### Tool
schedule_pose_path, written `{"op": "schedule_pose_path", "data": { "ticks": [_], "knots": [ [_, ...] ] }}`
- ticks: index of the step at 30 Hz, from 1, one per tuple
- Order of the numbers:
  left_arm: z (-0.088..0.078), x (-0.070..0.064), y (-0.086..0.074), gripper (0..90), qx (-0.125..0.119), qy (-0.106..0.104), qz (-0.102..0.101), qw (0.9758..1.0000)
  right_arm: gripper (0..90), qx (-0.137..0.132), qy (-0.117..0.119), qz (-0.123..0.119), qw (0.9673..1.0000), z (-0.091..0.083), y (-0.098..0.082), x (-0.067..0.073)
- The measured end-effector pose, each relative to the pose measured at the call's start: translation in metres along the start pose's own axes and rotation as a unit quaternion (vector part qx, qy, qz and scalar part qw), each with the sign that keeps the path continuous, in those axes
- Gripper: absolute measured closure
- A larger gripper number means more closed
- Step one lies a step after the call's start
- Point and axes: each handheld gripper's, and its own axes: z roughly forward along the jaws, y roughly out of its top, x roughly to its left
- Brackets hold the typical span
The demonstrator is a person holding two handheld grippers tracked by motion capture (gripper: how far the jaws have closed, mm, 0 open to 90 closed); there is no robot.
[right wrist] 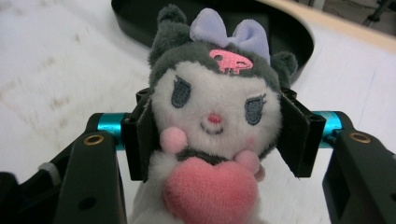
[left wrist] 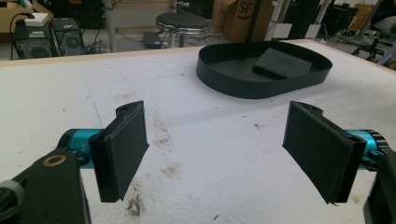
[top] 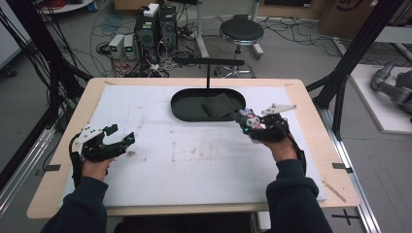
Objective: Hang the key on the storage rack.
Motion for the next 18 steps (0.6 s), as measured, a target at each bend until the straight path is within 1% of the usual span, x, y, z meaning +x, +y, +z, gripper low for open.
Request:
{"op": "schedule_pose_path", "data": {
  "ticks": [1, 3, 4, 6, 8, 11, 12, 13, 14, 15, 16, 17, 18],
  "knots": [
    [0.000, 0.000, 0.000, 21.4, 0.000, 0.001, -0.002, 1.0000, 38.9, -0.003, -0.002, -0.006, 1.0000, -0.001, 0.009, -0.003],
    [0.000, 0.001, 0.000, 21.4, -0.001, 0.000, -0.003, 1.0000, 38.9, -0.007, -0.008, -0.009, 0.9999, -0.001, 0.022, -0.006],
    [-0.001, 0.001, 0.000, 21.4, -0.001, 0.000, -0.003, 1.0000, 38.9, -0.011, -0.011, -0.014, 0.9998, 0.000, 0.028, -0.008],
    [-0.001, 0.001, 0.000, 21.4, -0.001, 0.000, -0.003, 1.0000, 38.9, -0.014, -0.016, -0.014, 0.9997, 0.001, 0.038, -0.010],
    [-0.001, 0.001, 0.000, 21.4, -0.001, 0.000, -0.003, 1.0000, 38.9, -0.018, -0.023, -0.019, 0.9994, 0.004, 0.050, -0.014],
    [0.000, 0.001, 0.000, 21.4, -0.001, -0.002, -0.004, 1.0000, 38.8, -0.025, -0.035, -0.020, 0.9989, 0.007, 0.067, -0.019],
    [0.000, 0.001, 0.000, 21.4, -0.001, -0.002, -0.003, 1.0000, 38.8, -0.032, -0.039, -0.024, 0.9984, 0.007, 0.072, -0.020],
    [0.000, 0.001, 0.000, 21.4, -0.001, -0.003, -0.003, 1.0000, 38.8, -0.038, -0.038, -0.020, 0.9984, 0.009, 0.079, -0.023],
    [0.000, 0.001, 0.000, 21.4, 0.000, -0.003, -0.002, 1.0000, 38.9, -0.035, -0.040, -0.023, 0.9983, 0.010, 0.086, -0.025],
    [0.000, 0.001, 0.000, 21.4, 0.000, -0.003, -0.002, 1.0000, 38.9, -0.040, -0.043, -0.027, 0.9979, 0.012, 0.092, -0.027],
    [0.000, 0.001, 0.000, 21.5, 0.001, -0.003, -0.002, 1.0000, 38.8, -0.038, -0.043, -0.027, 0.9980, 0.014, 0.098, -0.029],
    [0.000, 0.001, -0.001, 21.5, -0.001, -0.003, -0.004, 1.0000, 38.9, -0.038, -0.050, -0.035, 0.9974, 0.016, 0.104, -0.030],
    [0.000, 0.002, -0.001, 21.5, -0.001, -0.003, -0.004, 1.0000, 38.9, -0.042, -0.054, -0.034, 0.9971, 0.018, 0.109, -0.030]
  ]
}}
